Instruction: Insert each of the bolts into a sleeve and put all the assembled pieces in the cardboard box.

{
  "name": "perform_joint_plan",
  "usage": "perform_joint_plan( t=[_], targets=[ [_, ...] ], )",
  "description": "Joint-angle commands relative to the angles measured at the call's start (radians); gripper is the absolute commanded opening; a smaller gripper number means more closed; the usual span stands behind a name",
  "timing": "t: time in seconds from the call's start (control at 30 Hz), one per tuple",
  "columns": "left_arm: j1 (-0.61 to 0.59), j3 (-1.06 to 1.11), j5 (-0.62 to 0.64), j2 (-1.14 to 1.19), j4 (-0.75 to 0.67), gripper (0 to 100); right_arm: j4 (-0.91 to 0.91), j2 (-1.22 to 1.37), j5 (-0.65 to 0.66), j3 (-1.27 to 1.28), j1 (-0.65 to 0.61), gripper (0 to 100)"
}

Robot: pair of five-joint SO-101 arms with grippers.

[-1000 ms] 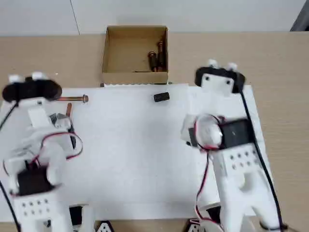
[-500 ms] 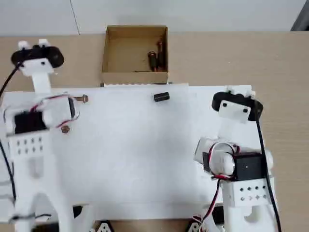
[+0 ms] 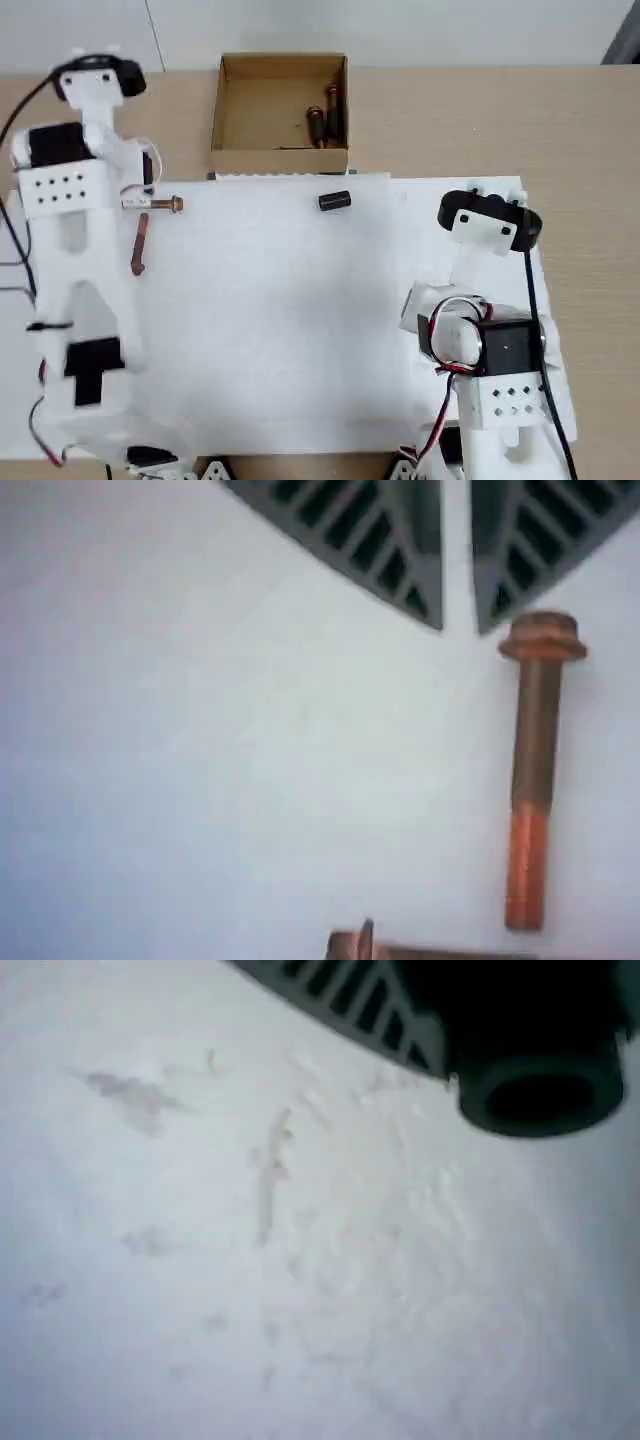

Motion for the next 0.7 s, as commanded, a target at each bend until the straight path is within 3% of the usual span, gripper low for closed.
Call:
perform_joint_plan(
  t=[0.0,0.27,0.67],
  targets=[
    [-0.006,-0.182,-0.064,0.055,0.035,1,-0.021,-0.010,0.005,-0.008,0.005,0.2],
    [-0.008,-0.275,-0.235,0.178,0.035,1,-0.021,-0.007,0.005,-0.006,0.007,0.2],
    [-0.091,-0.283,-0.752,0.390,0.035,1,-0.022,-0.015,0.003,0.140,0.007,0.2]
  ],
)
